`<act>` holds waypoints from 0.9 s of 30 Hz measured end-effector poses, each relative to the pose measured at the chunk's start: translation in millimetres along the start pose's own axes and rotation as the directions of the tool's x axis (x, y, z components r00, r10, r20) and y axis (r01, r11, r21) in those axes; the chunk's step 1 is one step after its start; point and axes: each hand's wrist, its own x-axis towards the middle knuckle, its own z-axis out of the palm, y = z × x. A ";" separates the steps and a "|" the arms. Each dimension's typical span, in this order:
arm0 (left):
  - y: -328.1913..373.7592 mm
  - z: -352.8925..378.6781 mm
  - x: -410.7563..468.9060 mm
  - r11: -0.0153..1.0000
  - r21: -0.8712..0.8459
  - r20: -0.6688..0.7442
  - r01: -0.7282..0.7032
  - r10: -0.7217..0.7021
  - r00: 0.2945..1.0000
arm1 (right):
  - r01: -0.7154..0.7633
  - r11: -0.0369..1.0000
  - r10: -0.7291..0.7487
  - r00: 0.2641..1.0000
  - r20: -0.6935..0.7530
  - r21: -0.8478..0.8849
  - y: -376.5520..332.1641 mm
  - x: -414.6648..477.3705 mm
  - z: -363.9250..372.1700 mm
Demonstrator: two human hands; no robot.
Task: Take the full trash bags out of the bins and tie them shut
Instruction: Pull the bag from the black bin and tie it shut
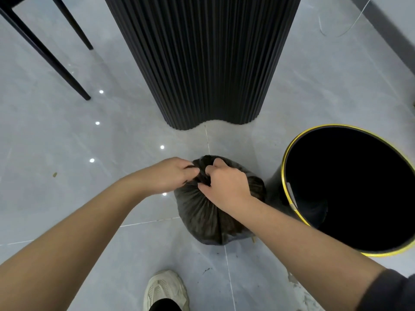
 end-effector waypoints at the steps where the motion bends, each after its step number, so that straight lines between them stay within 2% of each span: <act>1: 3.9 2.5 0.5 0.992 -0.119 -0.042 0.050 -0.055 0.998 | 0.001 1.000 -0.001 1.000 -0.017 0.019 0.9 -1.2 -3.6; 3: 12.7 7.2 1.1 0.952 -0.282 -0.094 0.119 -0.151 0.984 | 0.024 0.998 -0.020 0.997 -0.072 0.057 2.0 -4.5 -11.1; 5: 21.4 8.0 0.5 0.947 -0.297 -0.142 0.122 -0.171 0.975 | 0.039 0.995 -0.028 0.992 -0.120 0.091 1.1 -10.0 -15.0; 7: 29.3 5.5 -1.3 0.970 -0.218 -0.188 0.104 -0.146 0.971 | 0.032 0.989 -0.008 0.986 -0.167 0.142 0.5 -15.3 -14.6; 9: 34.8 2.3 -5.4 0.986 -0.144 -0.202 0.085 -0.113 0.973 | 0.008 0.963 0.045 0.981 -0.189 0.269 2.0 -19.2 -13.9; 11: 35.6 -0.3 -12.5 0.996 -0.052 -0.212 0.066 -0.076 0.974 | -0.017 0.909 0.088 0.985 -0.151 0.417 4.5 -21.5 -15.3; 13: 32.1 -0.6 -20.9 0.996 0.085 -0.207 0.033 -0.015 0.978 | -0.011 0.842 0.066 0.994 -0.082 0.539 6.4 -22.3 -17.7; 16: 25.1 9.5 -28.4 0.911 0.411 -0.128 0.018 0.039 0.991 | 0.050 0.799 -0.022 0.998 -0.053 0.600 4.8 -25.3 -20.8; 18: 21.7 21.3 -26.8 0.822 0.570 -0.157 0.019 0.086 0.984 | 0.058 0.814 -0.070 0.998 -0.002 0.578 4.8 -28.0 -19.9; 21: 17.1 29.4 -23.1 0.817 0.577 -0.190 0.001 0.134 0.973 | 0.051 0.832 -0.118 0.989 0.087 0.552 8.5 -29.3 -16.8; 24: 10.4 27.9 -23.8 0.791 0.612 -0.170 -0.027 0.165 0.972 | 0.046 0.836 -0.117 0.988 0.097 0.547 15.1 -25.6 -17.5; 25: 8.2 26.8 -25.1 0.777 0.630 -0.178 -0.023 0.173 0.969 | 0.025 0.818 -0.108 0.988 0.112 0.575 17.0 -24.4 -18.7; 27: 4.8 24.5 -26.1 0.768 0.640 -0.190 -0.026 0.191 0.963 | -0.022 0.718 -0.113 0.982 0.149 0.695 19.7 -23.7 -20.5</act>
